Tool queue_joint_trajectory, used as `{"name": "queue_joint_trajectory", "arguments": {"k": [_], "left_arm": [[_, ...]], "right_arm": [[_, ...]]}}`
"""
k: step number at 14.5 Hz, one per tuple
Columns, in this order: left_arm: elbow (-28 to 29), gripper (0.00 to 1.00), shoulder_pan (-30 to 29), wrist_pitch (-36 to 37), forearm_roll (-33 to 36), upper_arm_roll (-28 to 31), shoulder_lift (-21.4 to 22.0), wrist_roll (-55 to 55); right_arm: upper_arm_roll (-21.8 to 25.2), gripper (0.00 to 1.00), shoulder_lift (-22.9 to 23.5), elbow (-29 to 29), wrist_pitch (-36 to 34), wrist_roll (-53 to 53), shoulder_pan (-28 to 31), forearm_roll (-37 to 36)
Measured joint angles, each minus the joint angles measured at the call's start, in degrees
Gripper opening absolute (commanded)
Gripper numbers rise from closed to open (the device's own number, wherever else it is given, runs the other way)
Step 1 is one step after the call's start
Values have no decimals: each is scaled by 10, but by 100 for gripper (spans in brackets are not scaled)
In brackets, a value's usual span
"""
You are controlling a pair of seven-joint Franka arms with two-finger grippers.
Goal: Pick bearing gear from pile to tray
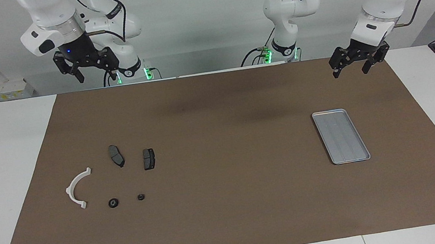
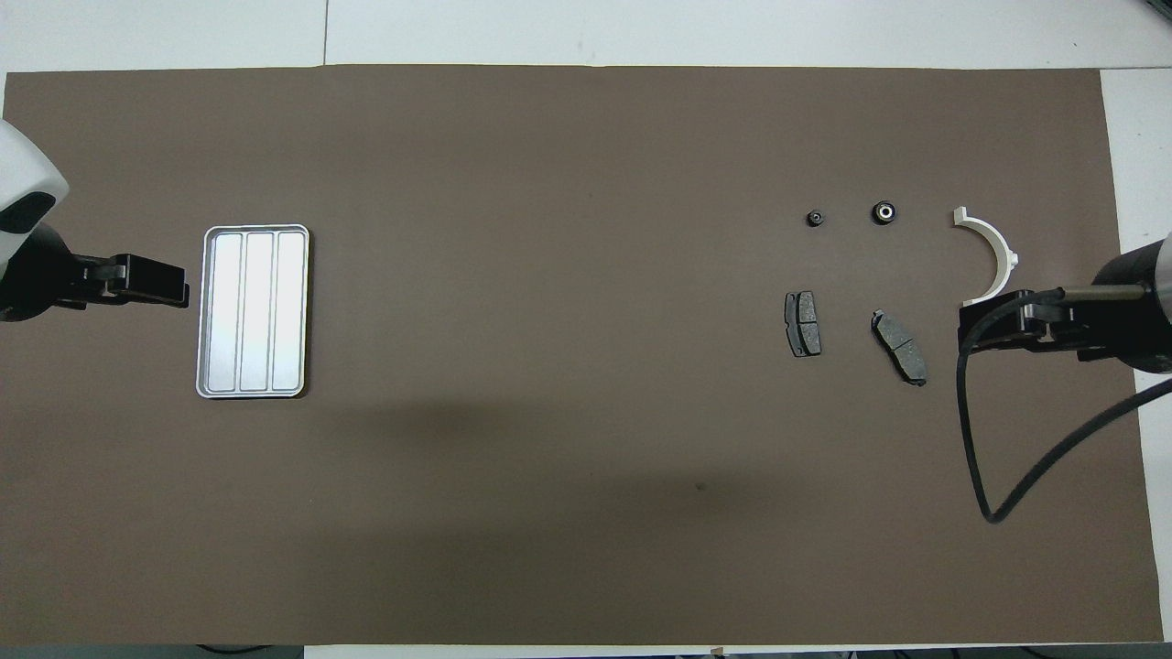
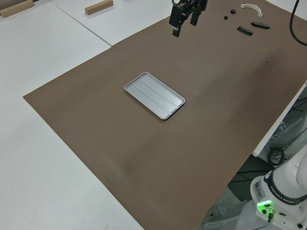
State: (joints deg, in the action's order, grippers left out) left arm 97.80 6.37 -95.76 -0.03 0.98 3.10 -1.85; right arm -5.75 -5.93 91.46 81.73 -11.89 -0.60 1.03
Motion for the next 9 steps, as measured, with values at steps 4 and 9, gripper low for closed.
{"name": "queue_joint_trajectory", "arguments": {"k": [4, 9], "left_arm": [[0, 100, 0, 0, 0, 0, 0, 0], [0, 100, 0, 0, 0, 0, 0, 0]], "right_arm": [[0, 100, -1, 0, 2, 0, 0, 0], [1, 100, 8, 46, 95, 0, 0, -3]]}}
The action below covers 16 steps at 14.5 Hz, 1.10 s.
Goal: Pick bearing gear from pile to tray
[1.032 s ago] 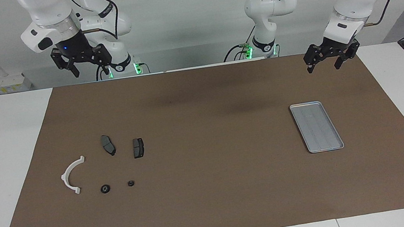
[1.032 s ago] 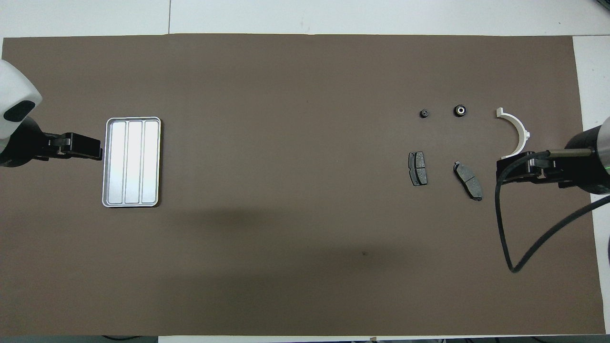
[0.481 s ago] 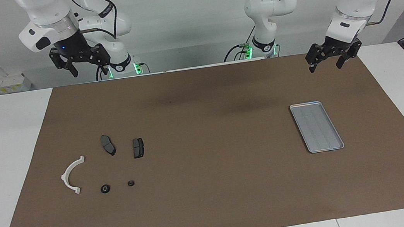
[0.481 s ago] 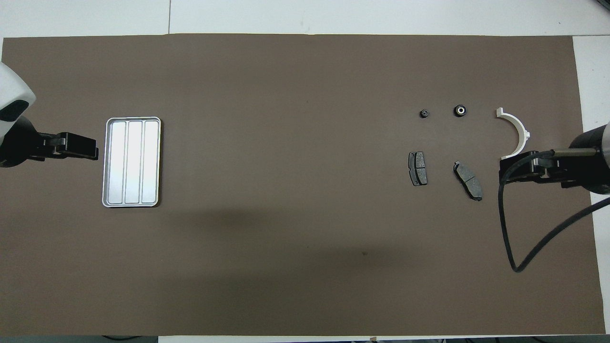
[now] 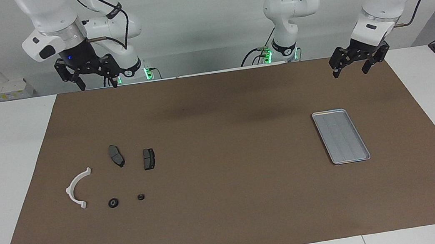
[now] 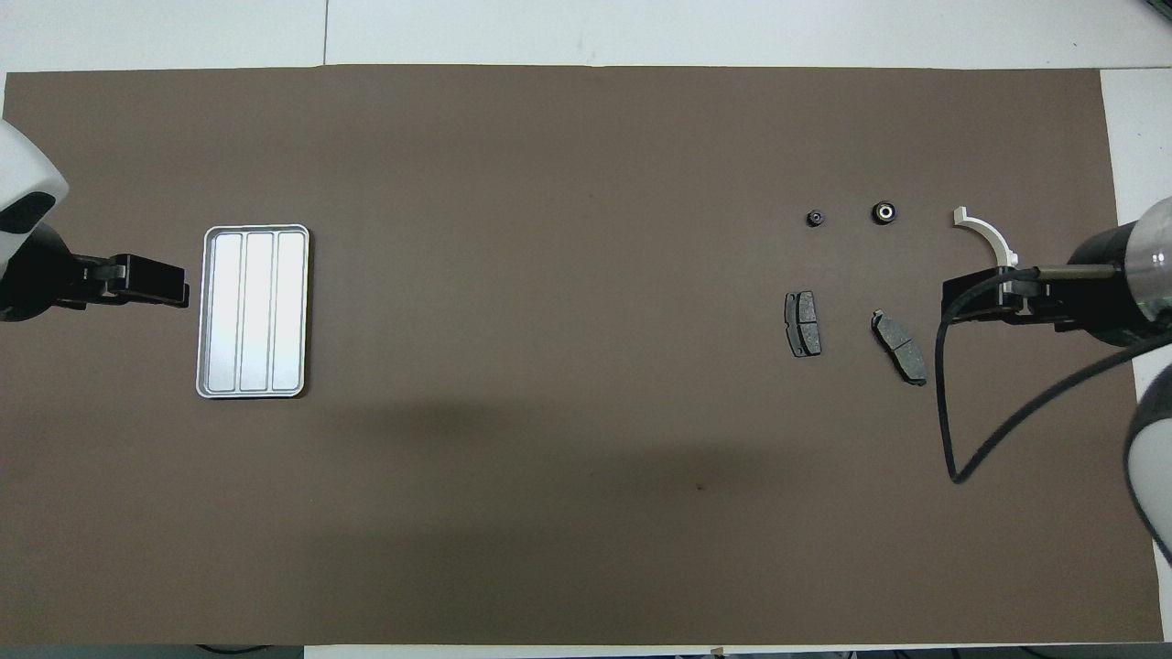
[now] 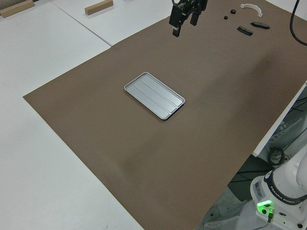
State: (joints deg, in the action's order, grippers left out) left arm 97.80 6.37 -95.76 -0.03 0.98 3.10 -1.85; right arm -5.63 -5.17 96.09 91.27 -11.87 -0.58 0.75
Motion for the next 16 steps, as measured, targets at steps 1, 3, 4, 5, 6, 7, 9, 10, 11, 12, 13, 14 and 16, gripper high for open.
{"name": "queue_joint_trajectory", "arguments": {"k": [1, 3, 4, 5, 6, 7, 9, 10, 11, 12, 13, 14, 16], "left_arm": [[0, 100, 0, 0, 0, 0, 0, 0], [0, 100, 0, 0, 0, 0, 0, 0], [0, 100, 0, 0, 0, 0, 0, 0], [0, 100, 0, 0, 0, 0, 0, 0], [0, 100, 0, 0, 0, 0, 0, 0], [0, 100, 0, 0, 0, 0, 0, 0], [0, 100, 0, 0, 0, 0, 0, 0], [0, 100, 0, 0, 0, 0, 0, 0], [0, 100, 0, 0, 0, 0, 0, 0], [0, 100, 0, 0, 0, 0, 0, 0], [0, 100, 0, 0, 0, 0, 0, 0], [0, 100, 0, 0, 0, 0, 0, 0], [0, 100, 0, 0, 0, 0, 0, 0]], "right_arm": [[0, 100, 11, 17, 30, 0, 0, -4], [2, 100, 52, 40, 94, -1, 1, -14], [2, 100, 80, 46, 127, -5, 1, -16], [3, 100, 112, 48, 160, -18, 2, -17], [3, 100, 146, 49, 195, -33, 2, -19], [3, 100, 179, 49, 232, -46, 2, -24], [3, 100, 236, 48, 298, -62, 2, -44], [4, 99, 257, 47, 322, -66, 3, -49], [5, 98, 272, 45, 337, -67, 3, -51], [5, 98, 284, 42, 350, -69, 4, -52], [6, 97, 295, 36, 364, -76, 5, -52], [6, 95, 309, 27, 372, -88, 5, -52], [5, 93, 342, 1, 379, -118, 1, -61]]}}
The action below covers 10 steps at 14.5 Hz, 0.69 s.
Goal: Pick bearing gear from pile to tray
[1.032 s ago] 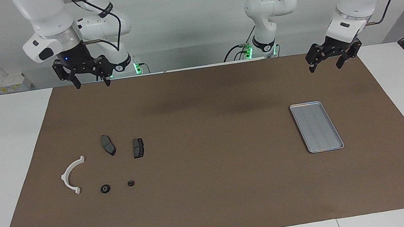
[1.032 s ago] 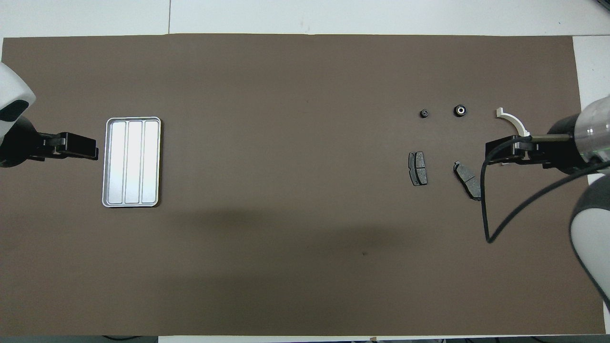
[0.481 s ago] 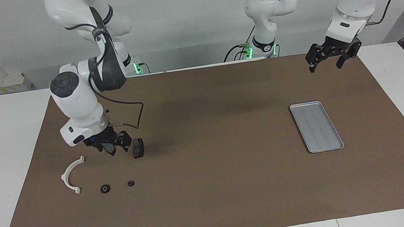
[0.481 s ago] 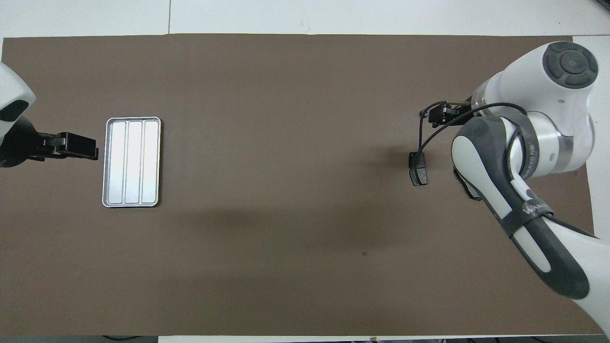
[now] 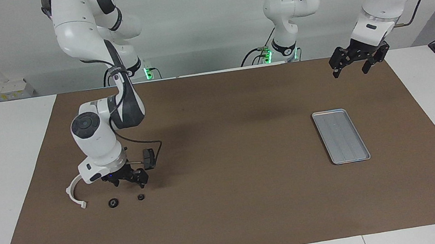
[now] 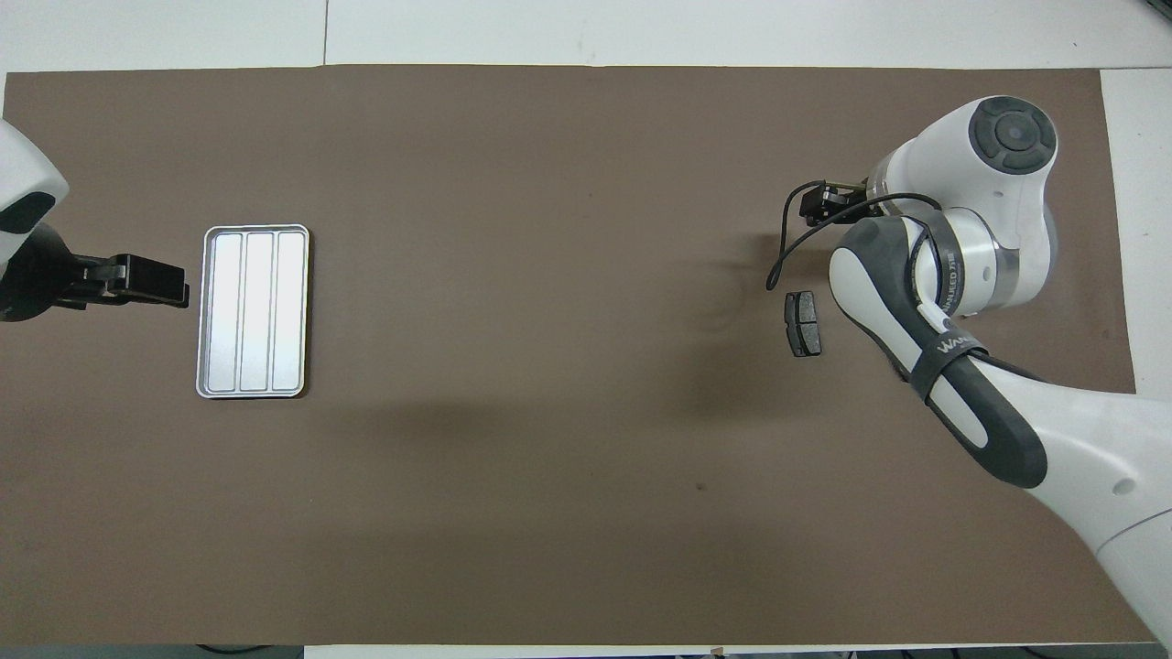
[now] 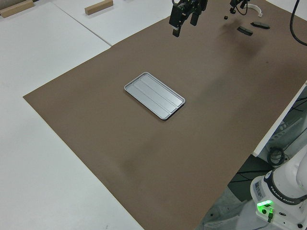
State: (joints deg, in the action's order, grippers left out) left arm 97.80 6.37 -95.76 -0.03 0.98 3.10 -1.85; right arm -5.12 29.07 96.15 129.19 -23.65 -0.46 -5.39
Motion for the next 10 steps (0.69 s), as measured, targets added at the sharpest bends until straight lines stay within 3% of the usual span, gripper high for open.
{"name": "queue_joint_trajectory", "arguments": {"k": [4, 7, 10], "left_arm": [[0, 100, 0, 0, 0, 0, 0, -1], [0, 100, 0, 0, 0, -1, 0, -1], [0, 100, 1, 0, 0, -3, 0, -1]], "right_arm": [[-3, 90, 57, -35, 29, -37, -4, -12], [-2, 84, 63, -43, 34, -55, -4, -14], [-2, 64, 63, -45, 30, -70, -5, -14]]}}
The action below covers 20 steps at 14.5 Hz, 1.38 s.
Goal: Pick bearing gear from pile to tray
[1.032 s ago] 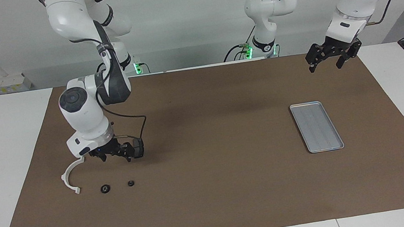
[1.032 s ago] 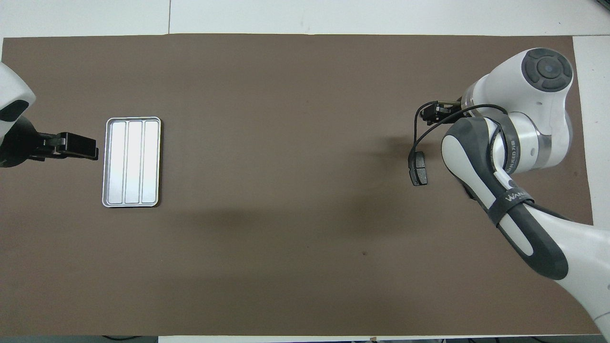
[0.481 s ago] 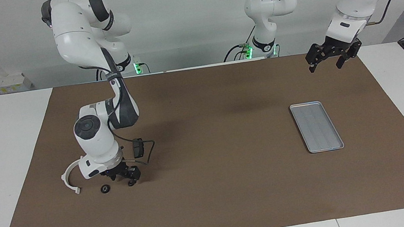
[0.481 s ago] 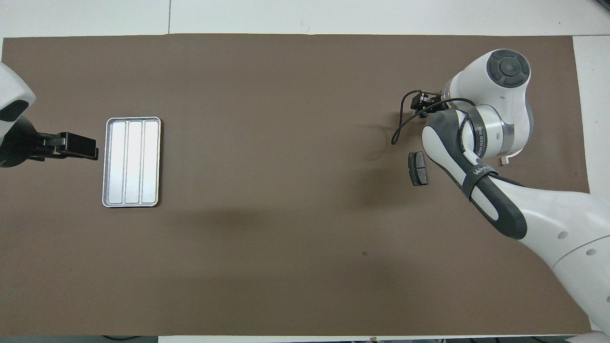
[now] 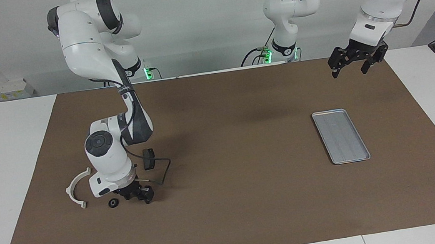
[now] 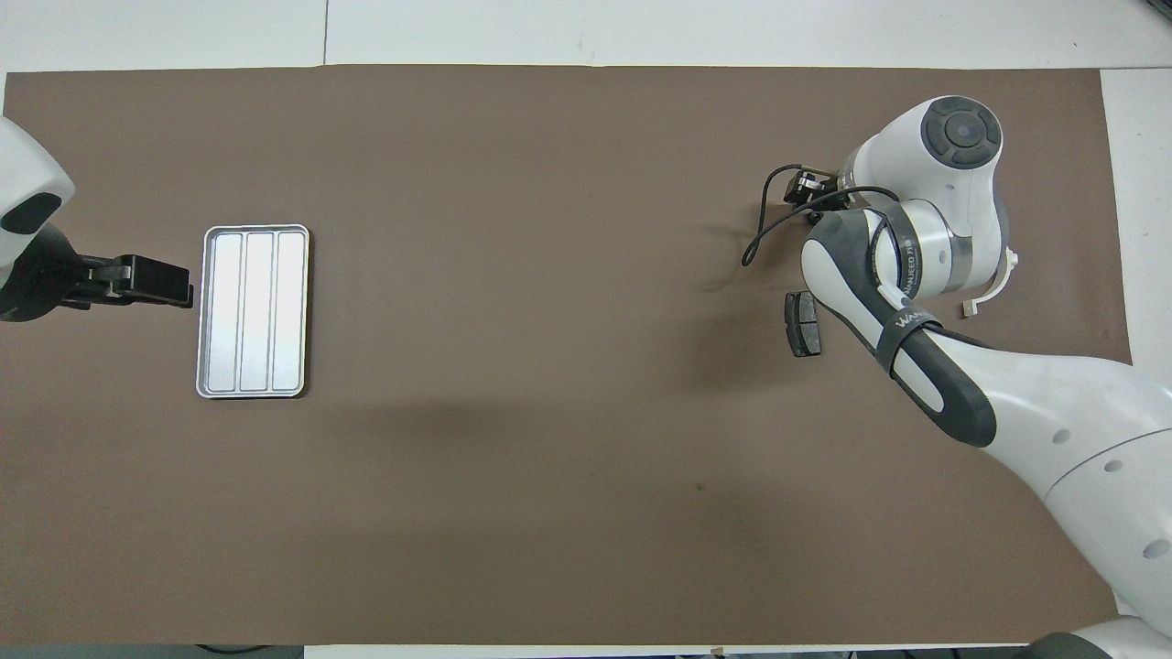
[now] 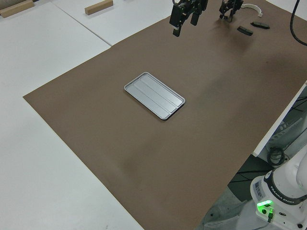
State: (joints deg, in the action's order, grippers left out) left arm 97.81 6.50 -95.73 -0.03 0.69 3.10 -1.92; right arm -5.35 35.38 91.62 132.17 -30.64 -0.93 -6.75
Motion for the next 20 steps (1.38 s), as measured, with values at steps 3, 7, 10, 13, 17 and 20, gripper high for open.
{"name": "queue_joint_trajectory", "arguments": {"k": [3, 7, 10, 13, 17, 20], "left_arm": [[0, 100, 0, 0, 0, 0, 1, -9], [0, 100, 0, -4, 0, 0, 1, -18], [0, 100, 0, -15, 0, 0, 1, -22], [0, 100, 0, -20, 0, 0, 1, -24], [0, 100, 10, -27, 17, -2, 1, -28], [0, 100, 10, -35, 17, -2, 1, -28]], "right_arm": [[0, 46, -2, -1, -4, -27, -1, 0], [-1, 6, -3, -3, -5, -47, -9, 0], [-2, 0, -5, -3, -7, -48, -10, 0], [-2, 0, -5, -3, -7, -48, -10, 0], [-2, 0, -5, -37, -108, -25, -10, 0], [-20, 0, -26, -117, -260, 1, -9, 0]]}}
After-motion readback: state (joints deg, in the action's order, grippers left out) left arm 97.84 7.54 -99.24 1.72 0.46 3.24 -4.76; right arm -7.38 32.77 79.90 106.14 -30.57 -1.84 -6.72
